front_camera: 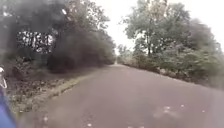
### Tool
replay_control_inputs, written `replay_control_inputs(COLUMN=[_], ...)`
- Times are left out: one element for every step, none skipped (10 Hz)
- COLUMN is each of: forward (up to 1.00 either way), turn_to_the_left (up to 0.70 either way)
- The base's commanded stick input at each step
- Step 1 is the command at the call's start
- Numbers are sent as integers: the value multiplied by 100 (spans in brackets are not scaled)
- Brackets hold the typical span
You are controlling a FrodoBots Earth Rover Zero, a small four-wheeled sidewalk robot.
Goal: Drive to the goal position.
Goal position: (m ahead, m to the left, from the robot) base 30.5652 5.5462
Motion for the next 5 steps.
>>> replay_control_inputs(forward=[70, 70, 70, 70, 70], turn_to_the_left=[-1, -1, -1, -1, -1])
